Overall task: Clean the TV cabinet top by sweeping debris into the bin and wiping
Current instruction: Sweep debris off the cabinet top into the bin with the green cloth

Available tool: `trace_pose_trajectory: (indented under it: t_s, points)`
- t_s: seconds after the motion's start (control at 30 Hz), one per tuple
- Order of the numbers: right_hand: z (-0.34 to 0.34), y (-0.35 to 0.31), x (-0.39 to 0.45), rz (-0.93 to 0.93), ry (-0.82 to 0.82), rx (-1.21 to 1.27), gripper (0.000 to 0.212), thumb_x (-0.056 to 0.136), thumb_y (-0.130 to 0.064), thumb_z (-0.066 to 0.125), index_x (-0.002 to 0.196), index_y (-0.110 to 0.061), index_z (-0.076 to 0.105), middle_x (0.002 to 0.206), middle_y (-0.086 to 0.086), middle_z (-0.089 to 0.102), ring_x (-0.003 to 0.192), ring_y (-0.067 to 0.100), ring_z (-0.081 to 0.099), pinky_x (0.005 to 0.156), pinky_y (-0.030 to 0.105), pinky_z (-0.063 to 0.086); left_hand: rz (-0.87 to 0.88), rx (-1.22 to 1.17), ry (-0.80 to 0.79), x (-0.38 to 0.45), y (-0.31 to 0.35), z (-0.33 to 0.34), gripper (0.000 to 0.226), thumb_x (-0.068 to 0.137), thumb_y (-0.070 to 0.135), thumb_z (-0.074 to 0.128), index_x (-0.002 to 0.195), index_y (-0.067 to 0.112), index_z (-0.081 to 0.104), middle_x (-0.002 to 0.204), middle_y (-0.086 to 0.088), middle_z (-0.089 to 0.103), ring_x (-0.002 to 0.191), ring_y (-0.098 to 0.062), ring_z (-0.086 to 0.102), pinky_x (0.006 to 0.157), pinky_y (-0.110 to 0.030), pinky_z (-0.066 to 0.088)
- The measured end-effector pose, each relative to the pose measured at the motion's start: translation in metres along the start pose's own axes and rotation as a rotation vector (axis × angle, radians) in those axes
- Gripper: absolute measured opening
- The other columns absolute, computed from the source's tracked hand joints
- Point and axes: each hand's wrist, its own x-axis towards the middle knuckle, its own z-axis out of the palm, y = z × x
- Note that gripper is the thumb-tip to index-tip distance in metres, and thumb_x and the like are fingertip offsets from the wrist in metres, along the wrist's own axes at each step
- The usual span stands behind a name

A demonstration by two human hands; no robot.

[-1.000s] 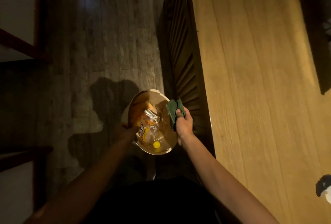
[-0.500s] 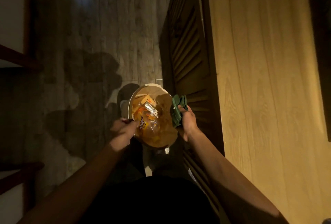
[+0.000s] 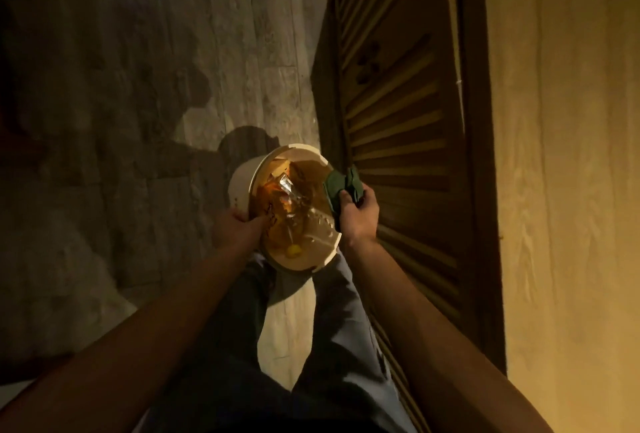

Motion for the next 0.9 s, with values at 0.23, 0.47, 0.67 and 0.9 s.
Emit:
trace_pose_trajectory:
  t_s: [0.23, 0.47, 0.67, 0.9]
  points:
    - [0.053, 0.033, 0.102, -0.085, 0.077, -0.208, 0.057, 0.093, -0.014, 0.069, 0.144, -0.023, 0.045, 0.144, 0.005, 0.053, 0.137, 0.027, 0.05, 0.111, 0.051, 0.046, 0.009, -0.001, 0.006, 0.127, 0.003, 0.036, 0.019, 0.076, 0.029, 0.078, 0.072, 0.021, 0.062, 0.07, 0.001, 0.065, 0.066, -0.011, 0.063, 0.048, -0.019, 0.041]
    - [0.088, 0.073, 0.2, -0.104, 0.124, -0.385, 0.066, 0.086, -0.015, 0.076, 0.144, -0.026, 0.046, 0.145, 0.005, 0.054, 0.134, 0.028, 0.051, 0.108, 0.044, 0.048, -0.01, 0.017, -0.032, 0.231, -0.009, 0.093, 0.024, 0.075, 0.032, 0.081, 0.076, 0.017, 0.062, 0.074, -0.001, 0.064, 0.07, -0.014, 0.063, 0.051, -0.023, 0.041]
    - [0.093, 0.092, 0.247, -0.176, 0.071, -0.43, 0.067, 0.082, -0.013, 0.078, 0.142, -0.026, 0.049, 0.139, 0.003, 0.055, 0.128, 0.022, 0.053, 0.091, 0.023, 0.043, 0.011, 0.047, -0.072, 0.27, -0.019, 0.113, 0.02, 0.083, 0.024, 0.076, 0.086, 0.008, 0.064, 0.086, -0.011, 0.068, 0.079, -0.021, 0.067, 0.06, -0.026, 0.049]
    - [0.095, 0.092, 0.25, -0.256, -0.013, -0.496, 0.078, 0.079, -0.009, 0.079, 0.148, -0.025, 0.045, 0.141, 0.007, 0.054, 0.131, 0.025, 0.051, 0.101, 0.03, 0.045, 0.026, 0.049, -0.04, 0.282, -0.023, 0.103, 0.02, 0.084, 0.025, 0.075, 0.093, 0.016, 0.059, 0.085, -0.002, 0.061, 0.073, -0.012, 0.059, 0.055, -0.023, 0.042]
